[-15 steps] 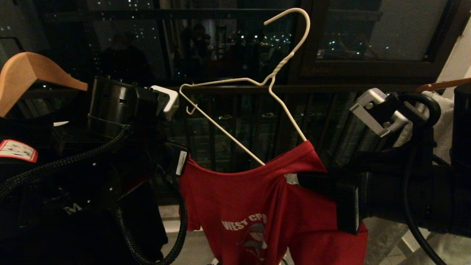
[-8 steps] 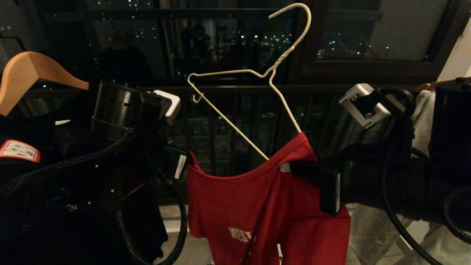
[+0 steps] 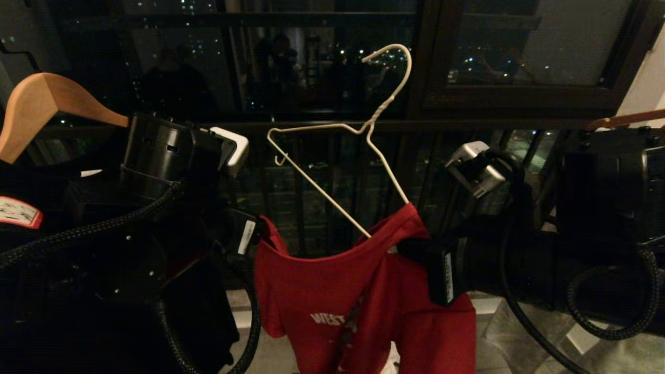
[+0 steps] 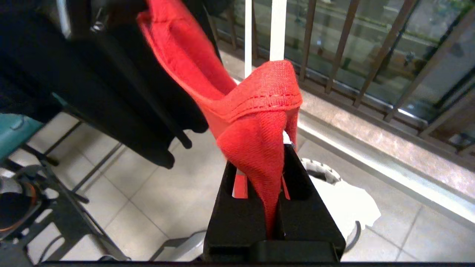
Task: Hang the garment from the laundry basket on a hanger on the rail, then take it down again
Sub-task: Take the clothes off the clothes rack
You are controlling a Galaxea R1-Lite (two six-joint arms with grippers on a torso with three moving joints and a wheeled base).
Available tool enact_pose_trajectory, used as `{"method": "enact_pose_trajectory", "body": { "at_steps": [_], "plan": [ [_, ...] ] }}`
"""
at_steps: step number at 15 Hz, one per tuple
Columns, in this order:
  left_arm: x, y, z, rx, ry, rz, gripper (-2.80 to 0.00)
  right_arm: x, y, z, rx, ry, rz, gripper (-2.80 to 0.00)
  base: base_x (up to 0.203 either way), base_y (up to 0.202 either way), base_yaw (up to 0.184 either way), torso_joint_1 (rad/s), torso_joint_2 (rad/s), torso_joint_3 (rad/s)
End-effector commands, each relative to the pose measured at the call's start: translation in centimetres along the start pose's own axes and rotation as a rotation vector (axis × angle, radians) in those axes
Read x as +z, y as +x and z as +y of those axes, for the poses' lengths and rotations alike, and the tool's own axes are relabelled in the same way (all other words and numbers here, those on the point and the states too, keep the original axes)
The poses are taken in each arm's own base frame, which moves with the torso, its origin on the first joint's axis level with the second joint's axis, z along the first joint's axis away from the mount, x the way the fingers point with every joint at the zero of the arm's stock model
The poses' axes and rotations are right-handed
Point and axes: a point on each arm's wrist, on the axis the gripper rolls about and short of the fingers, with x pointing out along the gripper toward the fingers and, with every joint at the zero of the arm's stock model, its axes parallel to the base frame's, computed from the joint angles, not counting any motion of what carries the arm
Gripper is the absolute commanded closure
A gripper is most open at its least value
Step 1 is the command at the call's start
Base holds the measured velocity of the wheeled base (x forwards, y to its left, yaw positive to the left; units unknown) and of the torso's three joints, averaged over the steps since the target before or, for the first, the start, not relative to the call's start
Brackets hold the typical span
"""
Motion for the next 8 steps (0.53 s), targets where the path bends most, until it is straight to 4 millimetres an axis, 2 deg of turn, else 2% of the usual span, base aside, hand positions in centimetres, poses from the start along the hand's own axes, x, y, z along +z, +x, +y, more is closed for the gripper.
{"method": "enact_pose_trajectory", "body": {
  "at_steps": [1,3,5,8],
  "plan": [
    [-0.9,0.2,-0.2,0.004,0.07,0.028,-2.8,-0.5,0.9,-0.1,-0.01,0.0,0.027,0.0,0.0,0.0,0.0,0.0,0.0,0.0],
    [-1.7,1.2,-1.1,-0.041,0.117,0.063,-2.8,-0.5,0.9,-0.1,-0.016,0.0,0.028,0.0,0.0,0.0,0.0,0.0,0.0,0.0],
    [-0.8,1.4,-1.3,-0.064,0.038,0.048,-2.8,-0.5,0.9,-0.1,-0.014,0.0,0.028,0.0,0.0,0.0,0.0,0.0,0.0,0.0],
    [-0.8,0.6,-0.9,-0.175,0.033,0.134,-2.8,-0.5,0.9,-0.1,-0.015,0.0,0.028,0.0,0.0,0.0,0.0,0.0,0.0,0.0]
  ]
}}
